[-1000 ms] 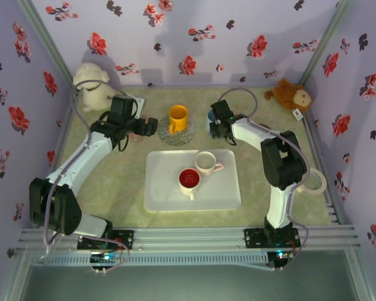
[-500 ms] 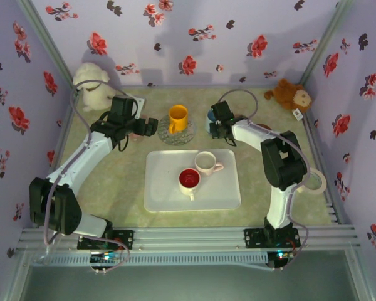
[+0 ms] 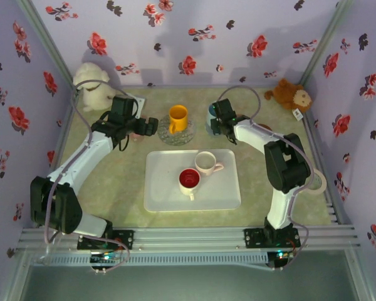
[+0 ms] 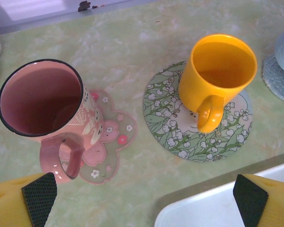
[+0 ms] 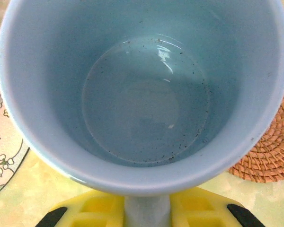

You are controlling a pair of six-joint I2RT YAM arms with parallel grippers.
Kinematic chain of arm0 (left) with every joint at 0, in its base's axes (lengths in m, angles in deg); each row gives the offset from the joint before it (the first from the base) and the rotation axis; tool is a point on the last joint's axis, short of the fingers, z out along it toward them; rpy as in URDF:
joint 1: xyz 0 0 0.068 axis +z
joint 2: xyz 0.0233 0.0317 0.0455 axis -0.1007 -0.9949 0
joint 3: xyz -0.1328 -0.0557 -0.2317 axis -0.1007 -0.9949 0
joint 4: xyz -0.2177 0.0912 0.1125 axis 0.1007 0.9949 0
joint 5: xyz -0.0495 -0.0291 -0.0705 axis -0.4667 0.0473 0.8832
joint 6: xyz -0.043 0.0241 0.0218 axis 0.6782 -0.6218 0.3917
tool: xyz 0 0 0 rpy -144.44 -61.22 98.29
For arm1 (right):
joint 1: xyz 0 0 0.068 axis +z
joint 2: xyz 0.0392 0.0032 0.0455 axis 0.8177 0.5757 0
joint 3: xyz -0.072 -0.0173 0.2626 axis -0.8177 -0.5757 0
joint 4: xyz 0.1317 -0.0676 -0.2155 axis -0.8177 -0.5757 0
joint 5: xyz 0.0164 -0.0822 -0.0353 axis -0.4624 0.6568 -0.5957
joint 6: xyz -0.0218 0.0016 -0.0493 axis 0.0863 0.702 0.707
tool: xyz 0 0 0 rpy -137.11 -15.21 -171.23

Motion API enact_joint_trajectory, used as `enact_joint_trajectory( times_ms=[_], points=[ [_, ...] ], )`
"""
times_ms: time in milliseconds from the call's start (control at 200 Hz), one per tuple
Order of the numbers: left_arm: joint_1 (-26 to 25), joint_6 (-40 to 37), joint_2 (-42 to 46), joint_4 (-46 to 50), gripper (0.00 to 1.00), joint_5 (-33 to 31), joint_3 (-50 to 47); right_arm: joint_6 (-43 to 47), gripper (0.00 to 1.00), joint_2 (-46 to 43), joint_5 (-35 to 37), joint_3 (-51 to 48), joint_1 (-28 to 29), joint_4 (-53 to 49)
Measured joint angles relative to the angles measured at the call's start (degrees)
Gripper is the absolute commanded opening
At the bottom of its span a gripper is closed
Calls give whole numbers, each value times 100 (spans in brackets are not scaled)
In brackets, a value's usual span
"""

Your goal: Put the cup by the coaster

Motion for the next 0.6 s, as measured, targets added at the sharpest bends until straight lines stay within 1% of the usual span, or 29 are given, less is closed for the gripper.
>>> enact_joint_trajectory(
  times_ms=[600],
  points=[
    [0,0,-2,2,99,-2,0,-57,0,245,-20,-321,2,542]
  ],
)
